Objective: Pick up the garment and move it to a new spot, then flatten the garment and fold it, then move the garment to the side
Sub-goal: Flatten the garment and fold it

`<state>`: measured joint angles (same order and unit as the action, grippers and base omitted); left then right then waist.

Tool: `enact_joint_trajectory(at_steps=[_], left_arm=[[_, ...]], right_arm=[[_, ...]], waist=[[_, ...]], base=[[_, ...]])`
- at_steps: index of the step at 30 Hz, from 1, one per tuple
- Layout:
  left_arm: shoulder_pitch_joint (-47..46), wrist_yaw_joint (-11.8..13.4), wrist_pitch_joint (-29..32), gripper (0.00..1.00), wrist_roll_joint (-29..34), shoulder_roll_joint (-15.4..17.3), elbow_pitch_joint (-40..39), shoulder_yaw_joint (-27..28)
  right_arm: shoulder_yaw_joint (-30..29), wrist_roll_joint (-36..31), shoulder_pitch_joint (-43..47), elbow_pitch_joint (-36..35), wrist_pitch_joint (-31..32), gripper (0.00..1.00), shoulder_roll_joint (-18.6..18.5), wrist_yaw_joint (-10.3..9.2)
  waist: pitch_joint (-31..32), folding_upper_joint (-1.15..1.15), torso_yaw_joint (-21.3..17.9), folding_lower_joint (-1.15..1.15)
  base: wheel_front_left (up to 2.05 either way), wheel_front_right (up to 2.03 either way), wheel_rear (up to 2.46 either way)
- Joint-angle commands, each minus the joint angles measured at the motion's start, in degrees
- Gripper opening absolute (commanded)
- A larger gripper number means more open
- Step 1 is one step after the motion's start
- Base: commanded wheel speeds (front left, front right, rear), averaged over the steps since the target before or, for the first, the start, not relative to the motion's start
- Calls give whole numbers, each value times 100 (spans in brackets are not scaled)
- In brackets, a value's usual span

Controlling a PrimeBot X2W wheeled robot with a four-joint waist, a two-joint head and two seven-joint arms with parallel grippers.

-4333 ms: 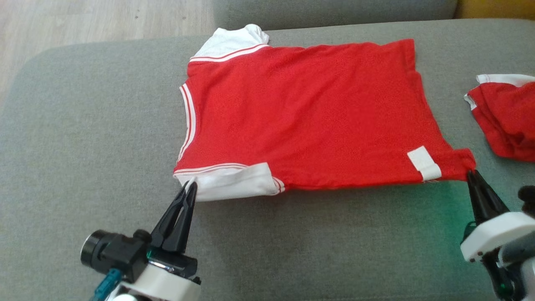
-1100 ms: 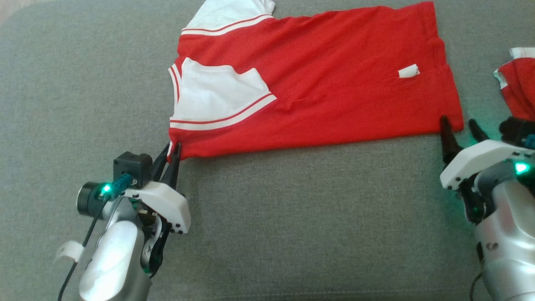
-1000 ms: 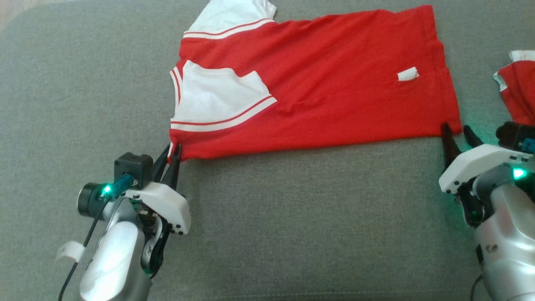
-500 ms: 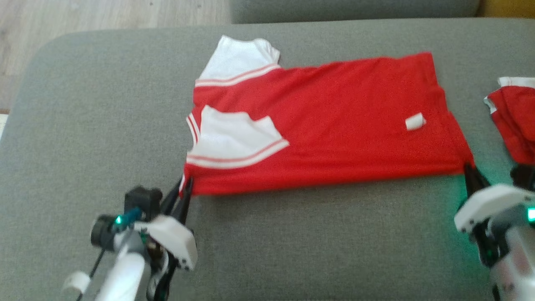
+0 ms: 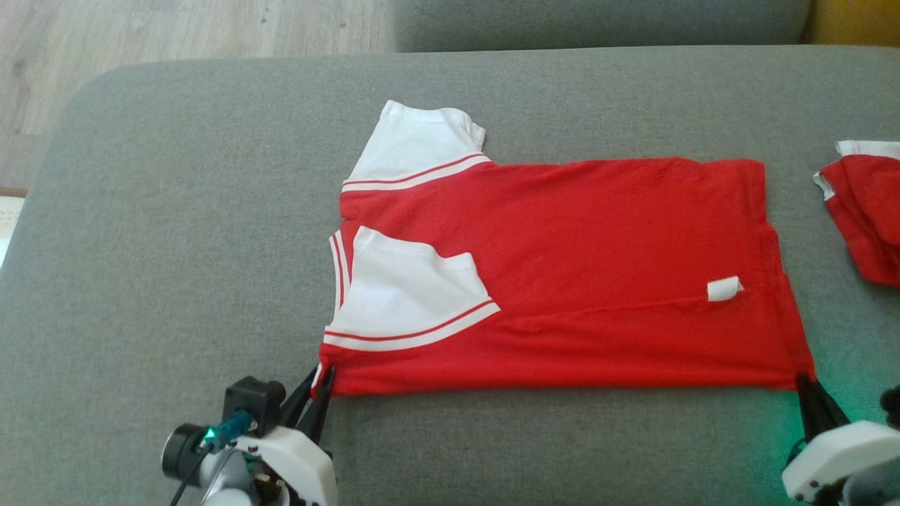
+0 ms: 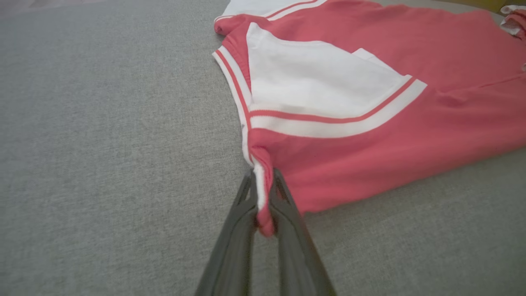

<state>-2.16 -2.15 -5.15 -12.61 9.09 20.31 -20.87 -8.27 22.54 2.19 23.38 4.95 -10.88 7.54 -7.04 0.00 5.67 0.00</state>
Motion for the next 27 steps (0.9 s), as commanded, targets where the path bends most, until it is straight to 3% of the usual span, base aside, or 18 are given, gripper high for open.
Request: enact_joint_trajectory(at_steps=[1,4,5,6,7,9,10,11,19,23,27], left_arm=[[-92,46,-24,0,33,137,-195,212],[-79,58,50,0,44,171,-210,178],[-81,55,88,0,44,181,-200,164],[-85,49,128,0,40,187,-188,149],[-84,46,181,0,19,180,-173,141],[-79,19,319,36,-33,170,-146,116],[-78,17,370,84,-41,175,-147,105],[-76,25,413,100,-46,186,-165,102],[-495,28,726,100,-224,352,-1307,322],[-1566,-160,1232,100,-218,583,-1729,401],[-2987,-376,1815,100,-295,717,-1420,321]], right_arm=[[-17,-65,10,-270,50,0,-104,-5],[-118,-196,247,-747,359,0,60,-5],[-146,-229,310,-883,450,12,99,-5],[-206,-261,358,-1005,511,90,146,-5],[-268,-303,394,-1113,564,100,192,-5],[-362,-342,436,-1317,631,100,284,-5],[-361,-349,459,-1415,658,100,309,-5],[-349,-345,486,-1502,693,100,323,-5],[-500,-446,426,-2034,549,100,323,-5],[-377,-478,191,-2141,510,100,300,-5],[-178,-455,-181,-2234,487,100,220,-5]], waist=[[6,0,0,0],[11,0,0,0],[11,0,-2,0],[9,0,-2,0],[8,0,-1,0],[12,0,2,0],[14,0,2,0],[16,0,0,0],[-187,0,-19,0],[-513,0,-94,0],[-986,0,-281,0]], base=[[0,0,0],[0,0,0],[0,0,0],[0,0,0],[0,0,0],[0,0,0],[0,0,0],[0,0,0],[0,0,0],[0,0,0],[0,0,0]])
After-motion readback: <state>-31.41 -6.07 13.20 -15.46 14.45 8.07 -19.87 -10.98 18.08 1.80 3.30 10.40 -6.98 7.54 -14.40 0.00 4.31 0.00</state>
